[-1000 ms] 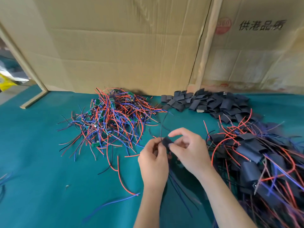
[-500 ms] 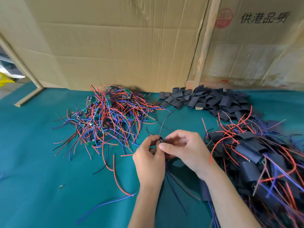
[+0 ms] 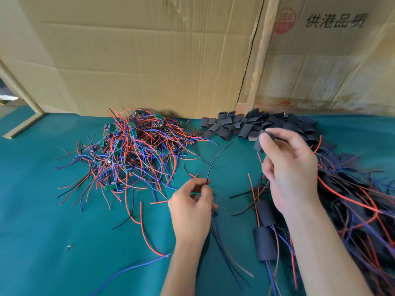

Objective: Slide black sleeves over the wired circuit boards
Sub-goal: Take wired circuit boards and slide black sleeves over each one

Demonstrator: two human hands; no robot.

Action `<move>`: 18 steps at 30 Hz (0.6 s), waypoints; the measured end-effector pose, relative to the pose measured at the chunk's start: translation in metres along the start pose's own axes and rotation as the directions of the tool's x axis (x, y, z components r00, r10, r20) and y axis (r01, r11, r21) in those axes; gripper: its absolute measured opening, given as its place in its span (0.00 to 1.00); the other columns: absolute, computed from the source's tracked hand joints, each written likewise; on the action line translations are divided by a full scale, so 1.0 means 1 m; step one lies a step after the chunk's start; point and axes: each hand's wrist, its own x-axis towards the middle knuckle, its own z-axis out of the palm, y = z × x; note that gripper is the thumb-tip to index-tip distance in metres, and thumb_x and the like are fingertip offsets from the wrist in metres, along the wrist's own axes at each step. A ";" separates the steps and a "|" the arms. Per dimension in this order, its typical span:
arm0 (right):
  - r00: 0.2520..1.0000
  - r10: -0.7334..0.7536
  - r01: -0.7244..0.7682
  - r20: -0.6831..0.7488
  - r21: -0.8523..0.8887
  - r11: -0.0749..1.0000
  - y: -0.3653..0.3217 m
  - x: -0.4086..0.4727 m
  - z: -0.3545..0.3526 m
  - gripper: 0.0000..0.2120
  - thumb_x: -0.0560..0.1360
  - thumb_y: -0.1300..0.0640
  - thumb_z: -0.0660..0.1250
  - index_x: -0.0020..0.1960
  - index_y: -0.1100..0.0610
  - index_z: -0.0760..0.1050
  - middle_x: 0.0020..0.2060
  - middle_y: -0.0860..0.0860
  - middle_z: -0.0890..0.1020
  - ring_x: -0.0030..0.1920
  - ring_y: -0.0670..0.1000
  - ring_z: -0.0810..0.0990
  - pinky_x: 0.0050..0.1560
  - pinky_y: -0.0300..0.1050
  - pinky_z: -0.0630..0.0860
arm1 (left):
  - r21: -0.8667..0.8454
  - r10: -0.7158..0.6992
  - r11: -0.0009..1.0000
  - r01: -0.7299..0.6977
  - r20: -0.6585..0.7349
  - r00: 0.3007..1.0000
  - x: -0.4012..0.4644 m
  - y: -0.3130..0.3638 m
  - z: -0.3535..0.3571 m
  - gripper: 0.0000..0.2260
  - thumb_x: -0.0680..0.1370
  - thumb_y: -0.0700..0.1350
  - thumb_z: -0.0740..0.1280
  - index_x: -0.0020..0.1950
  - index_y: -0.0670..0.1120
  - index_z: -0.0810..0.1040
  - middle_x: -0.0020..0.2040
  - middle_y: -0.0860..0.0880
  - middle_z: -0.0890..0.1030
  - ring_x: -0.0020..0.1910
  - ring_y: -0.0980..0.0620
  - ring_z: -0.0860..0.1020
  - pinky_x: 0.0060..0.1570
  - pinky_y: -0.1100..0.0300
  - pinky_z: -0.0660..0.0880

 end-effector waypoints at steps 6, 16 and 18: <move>0.998 -0.063 0.063 -0.004 -0.011 0.998 0.000 -0.005 0.012 0.08 0.74 0.65 0.75 0.50 0.60 0.78 0.39 0.55 0.85 0.34 0.52 0.81 0.29 0.41 0.72 | 0.048 0.028 0.998 -0.028 0.008 1.000 -0.002 0.003 0.000 0.10 0.75 0.36 0.67 0.42 0.50 0.83 0.30 0.52 0.82 0.25 0.52 0.81 0.32 0.53 0.81; 0.989 -0.077 0.097 0.125 -0.157 0.983 -0.001 -0.010 0.013 0.11 0.72 0.65 0.77 0.47 0.58 0.77 0.41 0.54 0.88 0.32 0.52 0.81 0.30 0.42 0.73 | 0.120 0.089 0.988 -0.092 0.032 0.996 -0.008 0.008 0.000 0.07 0.74 0.41 0.66 0.42 0.51 0.82 0.30 0.56 0.81 0.24 0.56 0.81 0.34 0.59 0.79; 0.990 -0.099 0.110 0.101 -0.106 0.988 -0.005 -0.009 0.014 0.11 0.71 0.65 0.77 0.46 0.56 0.77 0.39 0.53 0.87 0.32 0.51 0.81 0.31 0.40 0.74 | 0.123 0.070 0.990 -0.072 0.022 0.997 -0.007 0.007 0.000 0.08 0.75 0.38 0.67 0.41 0.51 0.82 0.29 0.56 0.81 0.25 0.57 0.81 0.34 0.61 0.78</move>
